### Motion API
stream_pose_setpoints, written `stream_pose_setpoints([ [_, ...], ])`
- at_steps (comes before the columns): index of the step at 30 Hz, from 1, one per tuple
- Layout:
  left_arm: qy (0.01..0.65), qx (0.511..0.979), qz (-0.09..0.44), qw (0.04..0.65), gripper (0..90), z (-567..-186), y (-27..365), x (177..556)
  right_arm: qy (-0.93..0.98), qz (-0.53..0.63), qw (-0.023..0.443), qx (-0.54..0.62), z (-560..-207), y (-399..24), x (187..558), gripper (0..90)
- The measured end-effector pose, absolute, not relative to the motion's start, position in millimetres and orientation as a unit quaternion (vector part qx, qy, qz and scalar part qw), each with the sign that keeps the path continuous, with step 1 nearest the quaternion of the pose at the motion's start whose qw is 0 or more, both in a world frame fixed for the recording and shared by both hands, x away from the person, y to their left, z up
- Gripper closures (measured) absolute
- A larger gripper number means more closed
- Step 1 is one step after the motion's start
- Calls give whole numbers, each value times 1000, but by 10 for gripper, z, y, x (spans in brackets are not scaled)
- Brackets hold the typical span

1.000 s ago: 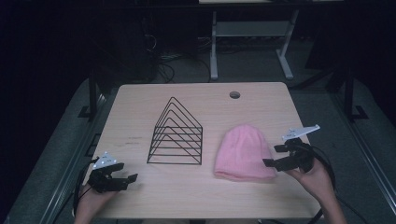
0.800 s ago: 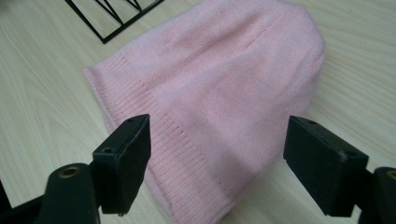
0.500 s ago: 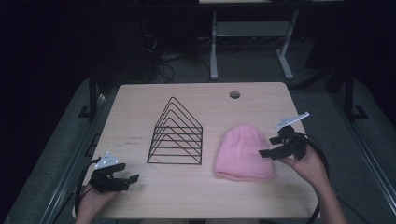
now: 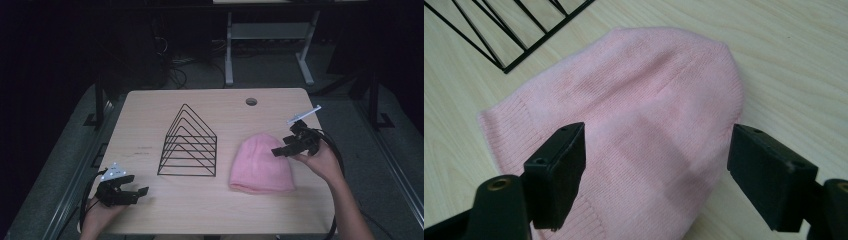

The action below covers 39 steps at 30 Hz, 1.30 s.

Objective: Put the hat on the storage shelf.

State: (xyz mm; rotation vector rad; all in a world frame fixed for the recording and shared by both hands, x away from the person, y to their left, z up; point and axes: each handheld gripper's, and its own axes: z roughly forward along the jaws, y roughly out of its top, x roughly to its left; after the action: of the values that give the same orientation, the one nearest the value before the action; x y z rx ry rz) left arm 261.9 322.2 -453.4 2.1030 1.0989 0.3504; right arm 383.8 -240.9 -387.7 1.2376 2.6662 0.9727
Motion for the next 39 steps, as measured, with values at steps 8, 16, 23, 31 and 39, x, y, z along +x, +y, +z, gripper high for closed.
stream_pose_setpoints([
  [8, 425, 818, 133, 363, 238, -4535, 3212, 2619, 864, 295, 13, 407, -3904, -2377, 4025, 231],
  [16, 430, 814, 130, 368, 238, -4538, 3226, 2624, 866, 280, -4, 415, -3977, -2318, 4230, 231],
  [23, 430, 814, 124, 370, 237, -4537, 3225, 2648, 864, 272, -11, 423, -4030, -2298, 4383, 245],
  [31, 427, 817, 122, 368, 237, -4548, 3236, 2668, 861, 254, -32, 439, -4149, -2305, 4538, 290],
  [39, 426, 819, 121, 365, 237, -4556, 3240, 2674, 862, 232, -34, 449, -4240, -2197, 4662, 405],
])
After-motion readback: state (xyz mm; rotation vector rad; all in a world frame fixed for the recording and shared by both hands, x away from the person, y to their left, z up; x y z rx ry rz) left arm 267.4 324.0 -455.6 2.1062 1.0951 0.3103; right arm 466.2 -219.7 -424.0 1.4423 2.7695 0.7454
